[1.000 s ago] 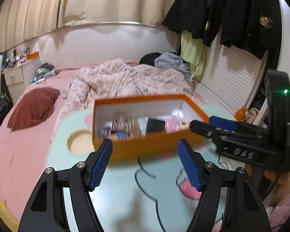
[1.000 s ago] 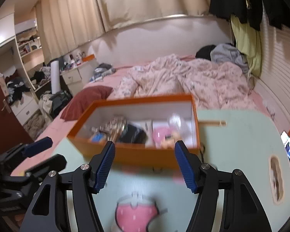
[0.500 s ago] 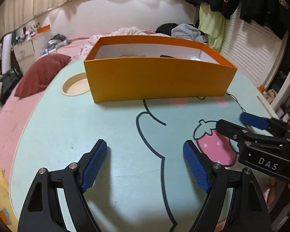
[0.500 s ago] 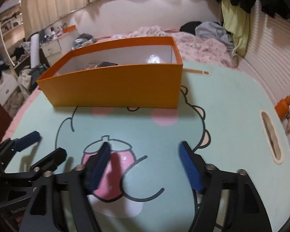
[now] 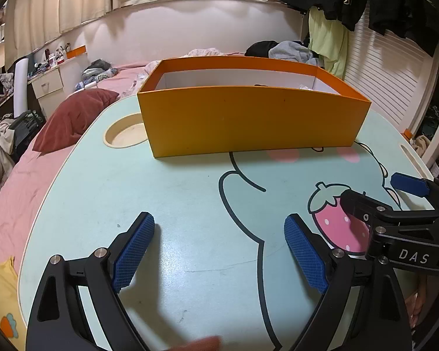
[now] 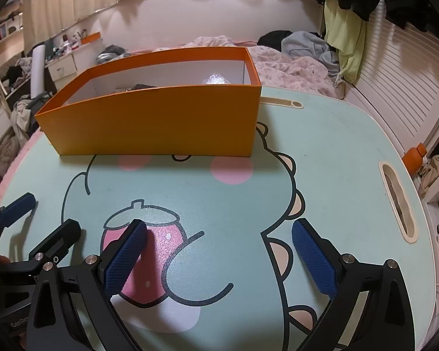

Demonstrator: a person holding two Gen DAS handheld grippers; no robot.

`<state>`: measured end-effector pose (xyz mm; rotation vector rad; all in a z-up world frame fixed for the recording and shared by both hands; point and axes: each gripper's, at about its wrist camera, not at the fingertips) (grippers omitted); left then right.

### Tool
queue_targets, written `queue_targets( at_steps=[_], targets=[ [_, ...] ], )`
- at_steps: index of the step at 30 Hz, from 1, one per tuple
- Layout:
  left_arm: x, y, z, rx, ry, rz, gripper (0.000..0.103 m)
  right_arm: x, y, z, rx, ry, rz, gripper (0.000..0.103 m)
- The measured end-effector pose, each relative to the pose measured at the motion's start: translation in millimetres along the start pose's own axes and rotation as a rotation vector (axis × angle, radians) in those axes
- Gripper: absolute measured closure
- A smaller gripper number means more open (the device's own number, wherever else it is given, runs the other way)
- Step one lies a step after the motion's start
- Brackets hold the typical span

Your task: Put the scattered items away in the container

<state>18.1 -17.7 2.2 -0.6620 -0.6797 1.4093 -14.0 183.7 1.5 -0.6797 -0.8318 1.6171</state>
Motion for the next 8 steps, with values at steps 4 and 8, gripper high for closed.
queue_targets(
  at_steps=[4, 8],
  targets=[
    [-0.3, 0.0, 0.6, 0.002, -0.002, 0.003, 0.013, -0.1, 0.0, 0.0, 0.000, 0.000, 0.000, 0.003],
    [0.0, -0.9, 0.2, 0.005, -0.002, 0.011, 0.013, -0.7, -0.2, 0.0, -0.001, -0.001, 0.001, 0.003]
  ],
)
Point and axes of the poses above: each gripper's, at about its wrist camera, not at the fingertips, and y roughly the way its jaws point, x to its right, z to its top, and after that the axes turned 4 degrees about -x, right-handed
